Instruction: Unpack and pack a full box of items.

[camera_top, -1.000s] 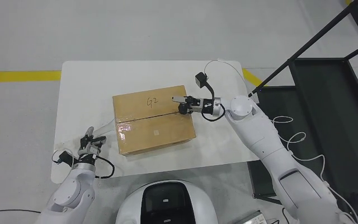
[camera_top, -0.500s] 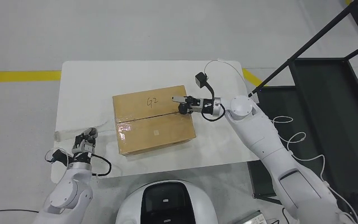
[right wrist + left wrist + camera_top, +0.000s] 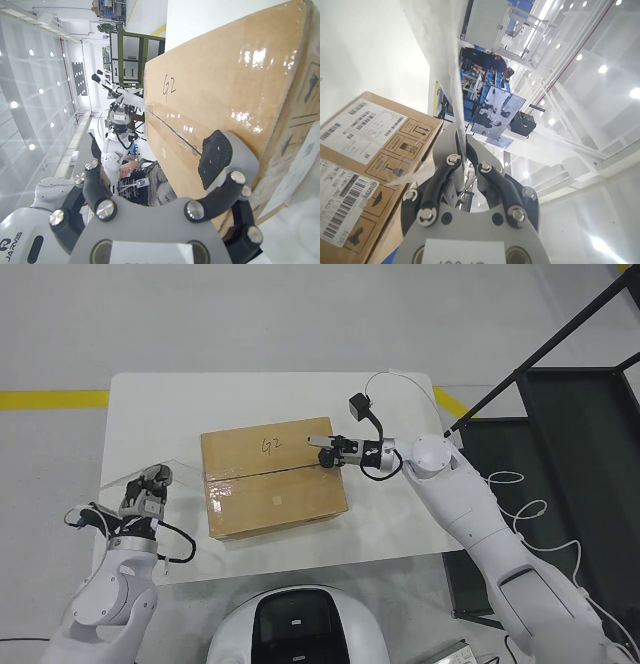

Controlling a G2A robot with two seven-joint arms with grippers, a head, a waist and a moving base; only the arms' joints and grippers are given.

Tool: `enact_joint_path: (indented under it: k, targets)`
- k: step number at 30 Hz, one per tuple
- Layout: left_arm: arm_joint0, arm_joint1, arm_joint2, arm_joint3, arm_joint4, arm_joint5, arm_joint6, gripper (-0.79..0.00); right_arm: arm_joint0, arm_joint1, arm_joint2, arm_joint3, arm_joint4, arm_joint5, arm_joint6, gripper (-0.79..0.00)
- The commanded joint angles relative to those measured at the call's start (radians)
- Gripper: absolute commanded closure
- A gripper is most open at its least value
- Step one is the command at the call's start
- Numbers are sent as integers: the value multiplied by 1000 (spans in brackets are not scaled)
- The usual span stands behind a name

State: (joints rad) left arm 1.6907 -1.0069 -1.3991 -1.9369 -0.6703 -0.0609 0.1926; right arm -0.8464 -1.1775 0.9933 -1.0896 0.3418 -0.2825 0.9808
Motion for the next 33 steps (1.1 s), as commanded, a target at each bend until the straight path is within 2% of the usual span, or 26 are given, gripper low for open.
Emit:
enact_joint_path:
  k: [1,7,8,9,10,11,12,13,26,33]
  targets:
    - [-2,-1,11,-11,41,23,-23,0,0,0,0,0,0,0,0,-785]
    - [0,-8,37,-27,119,39,-52,0,0,0,0,0,0,0,0,-785]
    - [0,-9,41,-31,135,38,-56,-52,0,0,0,0,0,0,0,-785]
    - [2,-10,45,-35,148,36,-60,-188,0,0,0,0,0,0,0,-785]
    - [5,-12,50,-40,160,32,-67,-234,0,0,0,0,0,0,0,-785]
    - [7,-13,53,-44,172,28,-72,-360,0,0,0,0,0,0,0,-785]
    - [10,-14,54,-47,180,23,-69,-723,0,0,0,0,0,0,0,-785]
    - [13,-16,58,-51,197,13,-72,-785,0,0,0,0,0,0,0,-785]
    - [5,-39,110,-48,307,-42,-57,-785,0,0,0,0,0,0,0,-785]
    - [-37,-52,135,-33,363,-32,-62,-785,0,0,0,0,0,0,0,-785]
